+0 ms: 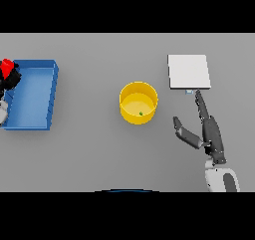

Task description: Pick up the red beaker and tilt it to pour out 1 green nut into yellow bowl. Pick up the yellow bowl and place it on the metallic measuring scale.

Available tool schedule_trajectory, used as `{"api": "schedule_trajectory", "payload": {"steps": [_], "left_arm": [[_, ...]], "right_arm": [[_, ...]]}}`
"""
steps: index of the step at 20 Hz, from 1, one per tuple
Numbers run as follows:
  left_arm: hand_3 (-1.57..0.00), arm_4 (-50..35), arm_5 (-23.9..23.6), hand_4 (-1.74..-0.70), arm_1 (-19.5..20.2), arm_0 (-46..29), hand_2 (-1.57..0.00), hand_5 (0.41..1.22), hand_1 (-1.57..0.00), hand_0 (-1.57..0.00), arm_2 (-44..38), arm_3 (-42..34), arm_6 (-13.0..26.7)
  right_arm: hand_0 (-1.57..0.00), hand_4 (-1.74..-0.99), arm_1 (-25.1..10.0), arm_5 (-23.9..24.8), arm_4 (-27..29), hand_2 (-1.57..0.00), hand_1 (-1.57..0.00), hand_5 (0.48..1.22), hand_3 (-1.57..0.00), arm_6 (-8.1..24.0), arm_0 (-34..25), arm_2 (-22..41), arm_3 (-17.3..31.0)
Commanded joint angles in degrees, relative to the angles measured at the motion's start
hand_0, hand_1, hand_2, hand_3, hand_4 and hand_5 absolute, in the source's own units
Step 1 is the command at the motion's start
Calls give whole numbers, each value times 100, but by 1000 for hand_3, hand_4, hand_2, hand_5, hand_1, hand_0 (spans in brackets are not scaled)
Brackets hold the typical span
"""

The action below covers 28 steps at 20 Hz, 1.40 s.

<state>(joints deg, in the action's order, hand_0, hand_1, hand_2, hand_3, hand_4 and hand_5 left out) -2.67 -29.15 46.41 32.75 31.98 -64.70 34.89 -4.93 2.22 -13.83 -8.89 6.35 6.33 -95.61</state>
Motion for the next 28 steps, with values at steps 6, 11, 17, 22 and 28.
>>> {"api": "schedule_trajectory", "payload": {"steps": [6, 11, 17, 22, 28], "left_arm": [[-722, -548, 1135, -1034, 341, -111, -767, 758, -755, -932, 278, -462, 4], [-236, -906, 1571, -831, 564, -152, -251, 688, -247, -305, 301, -691, -14], [-61, -946, 1411, -783, 503, -96, -65, 674, -64, -79, 158, -649, -289], [-19, -913, 1298, -776, 440, -49, -21, 685, -20, -25, 134, -629, -435], [-4, -983, 1299, -794, 350, -83, -5, 710, -5, -6, 153, -632, -417]], "right_arm": [[1, -1185, -45, -37, 50, 1, 1, 665, 1, 32, -3, -30, -13], [1, -1189, 33, 7, -64, 1, 1, 666, 1, 56, 134, 92, -182], [1, -1195, -8, 110, -330, 1, 1, 660, 1, 250, 109, 158, -157], [1, -1180, -287, -270, -565, 1, 1, 708, 1, 248, -261, 410, -132], [1, -1278, -1155, -931, -1405, 1, 1, 683, 1, 658, -1255, 832, 110]]}}
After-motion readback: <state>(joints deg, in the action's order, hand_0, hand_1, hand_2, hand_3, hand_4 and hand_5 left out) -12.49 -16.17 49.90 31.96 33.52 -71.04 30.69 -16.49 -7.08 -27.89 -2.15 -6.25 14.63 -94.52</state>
